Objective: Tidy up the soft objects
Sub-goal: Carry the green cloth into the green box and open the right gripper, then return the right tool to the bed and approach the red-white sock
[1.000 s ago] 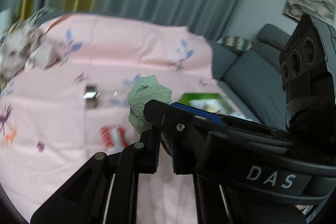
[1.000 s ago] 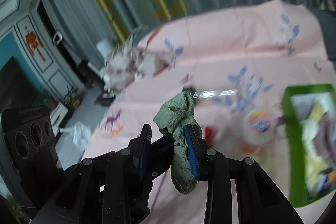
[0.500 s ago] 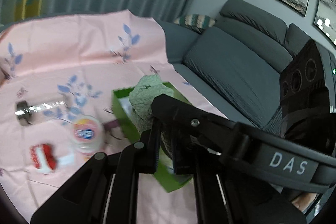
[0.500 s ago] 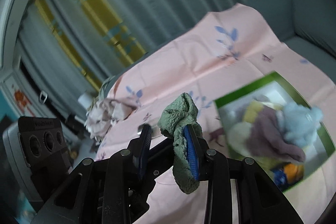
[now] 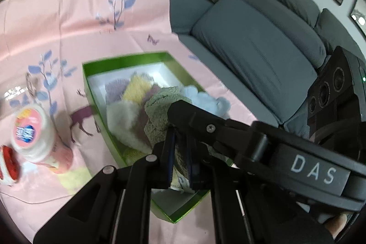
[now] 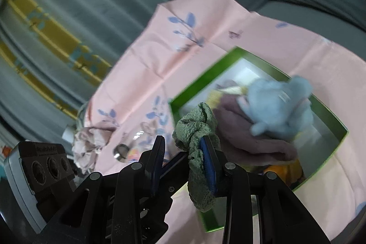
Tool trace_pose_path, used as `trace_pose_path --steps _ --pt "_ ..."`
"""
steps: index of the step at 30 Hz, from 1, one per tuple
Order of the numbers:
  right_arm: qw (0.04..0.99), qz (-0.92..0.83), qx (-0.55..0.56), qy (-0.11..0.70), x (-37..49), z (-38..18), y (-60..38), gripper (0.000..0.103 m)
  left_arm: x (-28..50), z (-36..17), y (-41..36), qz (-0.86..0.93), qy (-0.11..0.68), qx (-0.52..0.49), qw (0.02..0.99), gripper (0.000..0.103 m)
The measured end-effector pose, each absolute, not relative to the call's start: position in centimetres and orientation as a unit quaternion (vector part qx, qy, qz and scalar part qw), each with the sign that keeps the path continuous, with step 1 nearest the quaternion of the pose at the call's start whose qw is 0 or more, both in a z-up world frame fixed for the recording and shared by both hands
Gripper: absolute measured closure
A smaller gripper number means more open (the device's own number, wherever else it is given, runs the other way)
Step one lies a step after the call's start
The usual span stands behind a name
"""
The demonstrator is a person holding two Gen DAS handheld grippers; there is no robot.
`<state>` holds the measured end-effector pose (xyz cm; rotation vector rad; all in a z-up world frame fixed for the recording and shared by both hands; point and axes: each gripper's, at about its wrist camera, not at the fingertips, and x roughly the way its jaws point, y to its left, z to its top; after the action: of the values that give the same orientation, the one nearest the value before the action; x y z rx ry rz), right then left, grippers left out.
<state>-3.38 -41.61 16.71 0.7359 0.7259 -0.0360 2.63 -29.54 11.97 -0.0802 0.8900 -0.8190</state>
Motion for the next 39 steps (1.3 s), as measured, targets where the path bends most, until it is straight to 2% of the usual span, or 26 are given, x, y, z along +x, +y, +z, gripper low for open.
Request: trace_pose_path --steps 4,11,15,16,18,19,20,22,24,25,26,30,32,33,39 --pt "0.851 -0.058 0.364 0.373 -3.0 15.0 -42.7 0.067 3.3 10.3 -30.3 -0.387 0.458 -0.053 0.799 0.097" --pt "0.837 -0.083 0.376 0.390 -2.8 13.6 -43.6 0.067 3.8 8.9 -31.3 -0.377 0.480 -0.046 0.791 0.097" --pt "0.837 -0.094 0.373 0.389 -3.1 13.9 -43.6 0.067 3.7 8.6 -31.2 -0.375 0.484 -0.051 0.789 0.092" --pt "0.838 -0.099 0.369 0.389 -3.2 14.1 -43.6 0.067 3.6 8.7 -31.0 -0.376 0.480 -0.052 0.791 0.089" --pt "0.844 -0.109 0.356 0.386 -3.3 14.6 -43.4 0.067 3.3 9.1 -30.6 -0.375 0.474 -0.050 0.795 0.075" --pt "0.848 -0.114 0.349 0.381 -3.5 15.0 -43.3 0.062 3.2 9.4 -30.4 -0.373 0.470 -0.050 0.798 0.066" --pt "0.852 -0.118 0.345 0.375 -3.7 15.4 -43.2 0.050 3.0 9.6 -30.1 -0.373 0.466 -0.050 0.801 0.055" --pt "0.862 -0.122 0.337 0.358 -4.2 16.3 -43.0 0.036 2.6 10.4 -29.1 -0.373 0.454 -0.055 0.807 0.041" --pt "0.870 -0.121 0.333 0.341 -4.7 17.2 -42.7 0.030 2.2 11.2 -27.9 -0.370 0.439 -0.060 0.817 0.034" --pt "0.874 -0.121 0.331 0.336 -4.9 17.6 -42.6 0.025 1.9 11.7 -27.2 -0.367 0.431 -0.061 0.822 0.028" --pt "0.878 -0.122 0.326 0.330 -5.0 18.1 -42.3 0.024 1.7 12.0 -26.6 -0.363 0.426 -0.061 0.826 0.022" --pt "0.893 -0.111 0.301 0.317 -5.3 19.9 -40.6 0.024 0.9 13.3 -23.4 -0.341 0.405 -0.068 0.846 0.020" --pt "0.899 -0.101 0.291 0.310 -5.3 20.7 -39.6 0.011 0.6 13.6 -21.4 -0.324 0.397 -0.084 0.854 0.013" --pt "0.902 -0.097 0.286 0.308 -5.3 20.9 -39.1 0.010 0.4 13.7 -20.2 -0.313 0.392 -0.096 0.860 0.011" --pt "0.917 -0.057 0.249 0.306 -4.7 22.4 -35.2 0.009 -0.7 14.0 -13.5 -0.258 0.387 -0.135 0.875 0.010"
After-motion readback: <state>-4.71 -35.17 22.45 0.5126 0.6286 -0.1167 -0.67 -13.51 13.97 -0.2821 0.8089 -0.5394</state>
